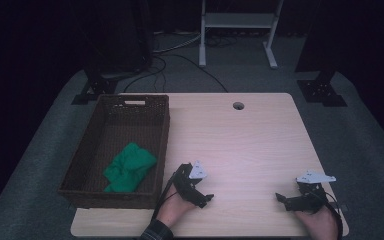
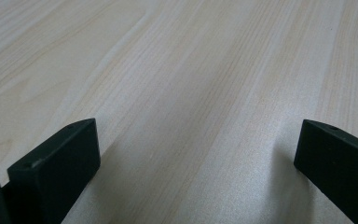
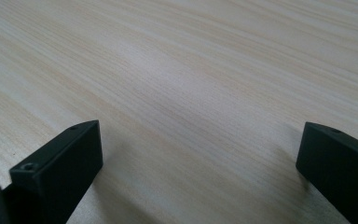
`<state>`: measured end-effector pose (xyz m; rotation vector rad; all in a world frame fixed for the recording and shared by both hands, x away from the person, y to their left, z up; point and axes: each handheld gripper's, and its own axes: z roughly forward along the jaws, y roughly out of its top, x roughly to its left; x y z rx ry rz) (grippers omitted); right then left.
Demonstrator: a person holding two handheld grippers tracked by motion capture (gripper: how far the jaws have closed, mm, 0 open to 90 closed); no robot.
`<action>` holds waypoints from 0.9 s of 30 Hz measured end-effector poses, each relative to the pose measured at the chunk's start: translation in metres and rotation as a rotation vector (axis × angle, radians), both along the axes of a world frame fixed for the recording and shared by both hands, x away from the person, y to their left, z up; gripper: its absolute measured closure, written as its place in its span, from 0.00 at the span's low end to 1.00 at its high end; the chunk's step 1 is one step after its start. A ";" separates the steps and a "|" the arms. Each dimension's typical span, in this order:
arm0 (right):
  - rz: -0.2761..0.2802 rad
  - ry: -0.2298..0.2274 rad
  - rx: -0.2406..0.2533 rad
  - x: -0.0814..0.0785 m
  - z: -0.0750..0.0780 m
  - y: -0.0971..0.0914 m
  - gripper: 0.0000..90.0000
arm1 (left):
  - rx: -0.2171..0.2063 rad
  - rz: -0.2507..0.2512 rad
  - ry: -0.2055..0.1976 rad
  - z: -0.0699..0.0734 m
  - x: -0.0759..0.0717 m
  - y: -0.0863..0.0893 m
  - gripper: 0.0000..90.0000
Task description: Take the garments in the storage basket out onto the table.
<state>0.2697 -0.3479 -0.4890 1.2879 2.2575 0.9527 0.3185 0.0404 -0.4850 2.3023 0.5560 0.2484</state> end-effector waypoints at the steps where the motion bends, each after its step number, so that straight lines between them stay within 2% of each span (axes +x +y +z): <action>1: -0.001 0.000 0.000 0.000 0.000 0.000 0.00 | 0.000 0.000 0.000 0.000 0.000 0.000 0.00; 11: 0.001 -0.001 0.000 0.001 0.000 0.000 0.00 | -0.010 0.013 0.002 0.000 0.000 0.001 0.00; 14: 0.001 0.000 0.000 0.001 0.000 0.000 0.00 | -0.013 -0.004 -0.013 0.001 -0.001 0.002 0.00; 17: 0.000 0.000 0.001 0.001 0.000 0.000 0.00 | -0.017 -0.007 -0.012 0.001 0.000 0.002 0.00; 21: 0.002 0.000 0.000 0.001 0.000 0.000 0.00 | -0.037 -0.006 -0.010 0.002 0.001 0.004 0.00; 22: 0.003 0.000 0.000 0.001 0.000 0.000 0.00 | -0.056 -0.006 -0.009 0.002 0.002 0.006 0.00; 24: 0.005 -0.001 0.000 0.001 0.000 0.000 0.00 | -0.068 -0.004 -0.012 0.002 0.002 0.007 0.00; 27: 0.005 -0.001 0.000 0.001 0.000 0.000 0.00 | -0.074 -0.004 -0.011 0.003 0.002 0.008 0.00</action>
